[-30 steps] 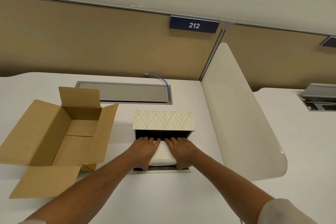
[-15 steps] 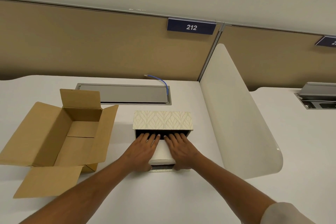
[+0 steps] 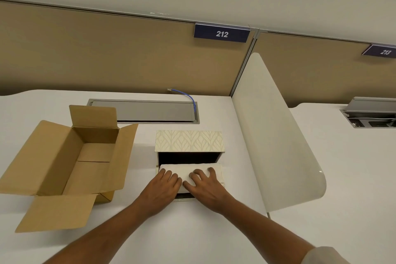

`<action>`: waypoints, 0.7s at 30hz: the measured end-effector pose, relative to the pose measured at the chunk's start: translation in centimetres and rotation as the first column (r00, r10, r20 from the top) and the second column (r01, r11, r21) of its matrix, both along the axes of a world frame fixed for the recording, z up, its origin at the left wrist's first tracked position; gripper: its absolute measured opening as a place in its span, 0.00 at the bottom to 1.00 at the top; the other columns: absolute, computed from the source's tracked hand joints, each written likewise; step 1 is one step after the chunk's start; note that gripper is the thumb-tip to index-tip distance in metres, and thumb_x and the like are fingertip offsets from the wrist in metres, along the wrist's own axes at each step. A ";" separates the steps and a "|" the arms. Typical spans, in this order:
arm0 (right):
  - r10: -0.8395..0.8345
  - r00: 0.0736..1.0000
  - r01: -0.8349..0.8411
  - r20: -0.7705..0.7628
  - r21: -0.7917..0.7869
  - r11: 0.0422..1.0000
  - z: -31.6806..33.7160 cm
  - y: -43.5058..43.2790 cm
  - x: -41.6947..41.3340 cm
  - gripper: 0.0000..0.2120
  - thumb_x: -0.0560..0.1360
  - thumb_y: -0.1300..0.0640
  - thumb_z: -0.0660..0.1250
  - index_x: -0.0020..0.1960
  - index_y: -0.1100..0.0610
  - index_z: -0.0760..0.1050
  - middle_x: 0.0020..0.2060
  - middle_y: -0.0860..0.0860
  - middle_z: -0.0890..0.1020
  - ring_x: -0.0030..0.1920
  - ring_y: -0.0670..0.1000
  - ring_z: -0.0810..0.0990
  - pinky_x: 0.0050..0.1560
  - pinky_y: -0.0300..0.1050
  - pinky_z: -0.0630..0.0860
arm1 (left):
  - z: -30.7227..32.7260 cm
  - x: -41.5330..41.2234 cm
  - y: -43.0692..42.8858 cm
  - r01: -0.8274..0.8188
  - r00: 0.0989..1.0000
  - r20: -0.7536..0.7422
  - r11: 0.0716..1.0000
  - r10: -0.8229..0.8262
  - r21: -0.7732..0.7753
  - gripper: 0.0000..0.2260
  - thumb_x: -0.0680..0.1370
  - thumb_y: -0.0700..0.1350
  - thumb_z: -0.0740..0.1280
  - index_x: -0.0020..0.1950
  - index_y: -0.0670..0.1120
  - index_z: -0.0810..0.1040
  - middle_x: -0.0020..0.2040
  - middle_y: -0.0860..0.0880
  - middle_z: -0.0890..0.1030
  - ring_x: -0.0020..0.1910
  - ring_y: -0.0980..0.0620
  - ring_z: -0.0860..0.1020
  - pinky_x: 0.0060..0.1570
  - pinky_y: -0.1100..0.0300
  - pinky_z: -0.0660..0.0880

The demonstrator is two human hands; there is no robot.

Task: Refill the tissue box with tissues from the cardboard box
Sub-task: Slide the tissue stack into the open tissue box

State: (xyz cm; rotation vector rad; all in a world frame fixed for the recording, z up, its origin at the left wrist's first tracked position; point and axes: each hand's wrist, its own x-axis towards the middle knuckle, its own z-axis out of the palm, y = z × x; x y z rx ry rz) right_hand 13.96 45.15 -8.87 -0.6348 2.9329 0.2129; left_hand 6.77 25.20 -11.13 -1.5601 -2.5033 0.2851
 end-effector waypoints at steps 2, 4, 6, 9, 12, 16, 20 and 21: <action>0.009 1.000 -0.009 0.001 -0.002 1.000 0.0 0.1 0.0 0.30 0.67 0.59 0.77 0.65 0.55 0.67 0.57 0.61 0.77 0.59 0.61 0.75 0.52 0.67 0.73 | 0.0 0.3 0.1 -0.018 1.000 0.015 1.000 0.018 0.002 0.23 0.65 0.43 0.78 0.56 0.39 0.77 0.45 0.40 0.80 0.43 0.43 0.78 0.49 0.47 0.77; 0.013 1.000 -0.013 -0.007 -0.006 1.000 -0.1 0.1 0.2 0.31 0.66 0.58 0.78 0.65 0.55 0.68 0.57 0.61 0.77 0.59 0.60 0.75 0.52 0.67 0.74 | 0.0 0.7 0.2 -0.035 0.999 0.030 0.999 0.035 -0.002 0.25 0.61 0.43 0.80 0.56 0.39 0.78 0.46 0.40 0.81 0.43 0.43 0.79 0.48 0.48 0.78; 0.017 0.999 -0.018 -0.030 -0.015 1.000 -0.4 0.1 0.2 0.31 0.66 0.57 0.78 0.65 0.55 0.69 0.58 0.60 0.77 0.60 0.60 0.75 0.53 0.66 0.74 | 0.2 0.9 0.1 -0.047 0.998 0.041 0.999 0.047 -0.001 0.27 0.60 0.44 0.81 0.55 0.39 0.79 0.47 0.40 0.81 0.44 0.43 0.80 0.47 0.48 0.79; 0.032 0.992 -0.037 -0.118 -0.043 0.998 -0.4 0.5 0.5 0.26 0.71 0.48 0.73 0.65 0.54 0.70 0.60 0.59 0.77 0.62 0.60 0.74 0.57 0.68 0.72 | 0.5 0.9 0.1 -0.054 0.998 0.022 0.998 0.054 0.015 0.24 0.63 0.43 0.79 0.56 0.39 0.78 0.47 0.40 0.81 0.44 0.42 0.79 0.48 0.48 0.78; -0.270 0.951 0.234 -0.151 -0.221 0.947 0.0 1.1 0.7 0.28 0.74 0.36 0.61 0.65 0.55 0.70 0.63 0.58 0.76 0.65 0.60 0.72 0.61 0.70 0.67 | 0.6 0.7 0.2 -0.059 0.998 -0.013 0.997 0.060 0.053 0.16 0.69 0.40 0.73 0.55 0.40 0.75 0.46 0.40 0.79 0.44 0.42 0.77 0.48 0.48 0.77; -0.610 0.792 0.553 -0.028 -0.393 0.735 0.3 2.5 0.3 0.30 0.74 0.35 0.57 0.69 0.53 0.67 0.67 0.55 0.71 0.68 0.59 0.67 0.60 0.64 0.69 | 0.4 0.4 0.1 -0.062 0.998 -0.025 0.997 0.063 0.051 0.16 0.71 0.40 0.69 0.57 0.40 0.74 0.49 0.40 0.79 0.46 0.42 0.77 0.51 0.46 0.76; -0.585 0.804 0.569 0.109 -0.427 0.703 -0.5 3.6 0.2 0.34 0.72 0.34 0.61 0.73 0.50 0.61 0.72 0.55 0.64 0.71 0.58 0.59 0.59 0.58 0.75 | 0.2 0.4 0.0 -0.062 0.998 -0.009 0.998 0.062 0.032 0.19 0.68 0.40 0.72 0.58 0.40 0.74 0.50 0.40 0.79 0.46 0.41 0.77 0.51 0.46 0.76; -0.566 0.814 0.559 0.131 -0.444 0.700 -0.8 3.6 0.3 0.35 0.72 0.34 0.61 0.73 0.50 0.60 0.73 0.54 0.62 0.72 0.58 0.58 0.59 0.56 0.75 | 0.1 0.3 0.0 -0.062 0.998 -0.006 0.998 0.062 0.025 0.20 0.68 0.40 0.72 0.58 0.40 0.74 0.50 0.40 0.79 0.46 0.41 0.77 0.51 0.46 0.76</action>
